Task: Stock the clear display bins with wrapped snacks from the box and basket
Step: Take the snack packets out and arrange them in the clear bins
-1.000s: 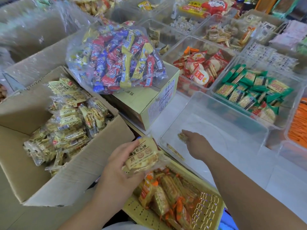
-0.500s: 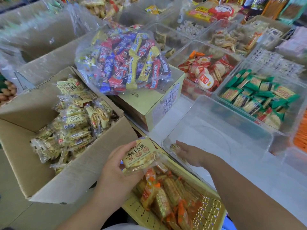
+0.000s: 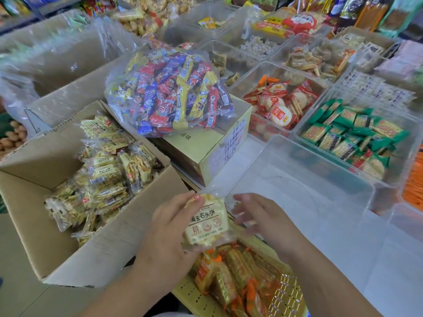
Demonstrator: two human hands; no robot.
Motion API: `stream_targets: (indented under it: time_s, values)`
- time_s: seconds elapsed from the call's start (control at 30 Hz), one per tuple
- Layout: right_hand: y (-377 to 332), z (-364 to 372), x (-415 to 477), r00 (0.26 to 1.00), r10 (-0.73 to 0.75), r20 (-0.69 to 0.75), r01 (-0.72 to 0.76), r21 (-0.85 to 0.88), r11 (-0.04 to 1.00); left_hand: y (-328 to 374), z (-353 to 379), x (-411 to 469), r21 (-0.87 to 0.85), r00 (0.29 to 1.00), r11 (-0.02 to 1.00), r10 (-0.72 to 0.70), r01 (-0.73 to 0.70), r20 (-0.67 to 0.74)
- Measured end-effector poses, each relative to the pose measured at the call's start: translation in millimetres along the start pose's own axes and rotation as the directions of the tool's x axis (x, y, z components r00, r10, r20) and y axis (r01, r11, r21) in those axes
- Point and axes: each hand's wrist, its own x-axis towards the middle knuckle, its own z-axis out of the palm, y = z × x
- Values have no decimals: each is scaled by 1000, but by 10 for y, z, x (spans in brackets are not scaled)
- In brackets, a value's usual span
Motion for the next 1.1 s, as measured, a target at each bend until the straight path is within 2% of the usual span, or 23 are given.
stream_targets:
  time_s: [0.03, 0.1, 0.2, 0.3, 0.37, 0.43, 0.5, 0.57, 0.63, 0.67, 0.73, 0.8, 0.87, 0.9, 0.97, 1.03, 1.1]
  values:
    - [-33, 71, -108, 997, 7, 74, -15, 106, 994, 14, 26, 11, 29, 997, 997, 74, -74, -1]
    - [-25, 177, -250, 987, -41, 154, 8, 212, 977, 30, 86, 26, 9, 987, 989, 148, -149, 56]
    - [66, 196, -310, 994, -88, 71, 66, 270, 961, 31, 145, 18, -42, 958, 983, 186, -181, 220]
    - [109, 86, -344, 992, -124, 22, 115, 244, 963, 61, 156, 20, -220, 948, 976, 63, 7, 313]
    - [102, 2, -382, 989, -146, 23, 139, 205, 969, 96, 179, 49, -384, 938, 892, -110, 239, 328]
    - [95, -54, -423, 985, -163, 52, 150, 198, 969, 122, 233, 127, -469, 896, 777, -273, 421, 351]
    - [106, -66, -452, 985, -171, 7, 167, 175, 970, 134, 288, 202, -476, 856, 716, -368, 510, 363]
    - [144, -33, -459, 977, -133, -168, 152, 106, 983, 170, 324, 255, -486, 844, 691, -406, 535, 352]
    - [192, 35, -483, 908, -58, -415, 66, 6, 998, 210, 356, 305, -452, 851, 722, -442, 524, 282]
    - [195, 72, -505, 873, -19, -487, 34, 22, 999, 228, 382, 329, -422, 860, 750, -458, 509, 224]
    - [207, 138, -554, 888, 48, -457, 48, 196, 979, 269, 455, 365, -369, 898, 822, -428, 433, 101]
    - [213, 198, -579, 963, 54, -264, 67, 427, 902, 338, 548, 386, -322, 945, 889, -322, 325, 66]
    - [205, 237, -561, 991, -3, -137, 77, 542, 837, 421, 627, 398, -327, 968, 915, -188, 235, 168]
    - [209, 236, -533, 987, -10, -160, 95, 540, 836, 441, 665, 397, -326, 965, 929, -100, 178, 243]
    - [239, 178, -441, 955, 31, -296, 127, 500, 857, 419, 734, 401, -304, 932, 952, 80, 34, 354]
    - [295, 35, -317, 918, 72, -391, 126, 458, 880, 330, 779, 436, -222, 896, 975, 98, 0, 432]
    - [344, -193, -175, 881, 59, -470, 105, 316, 943, 198, 810, 520, 17, 870, 1000, -23, 17, 493]
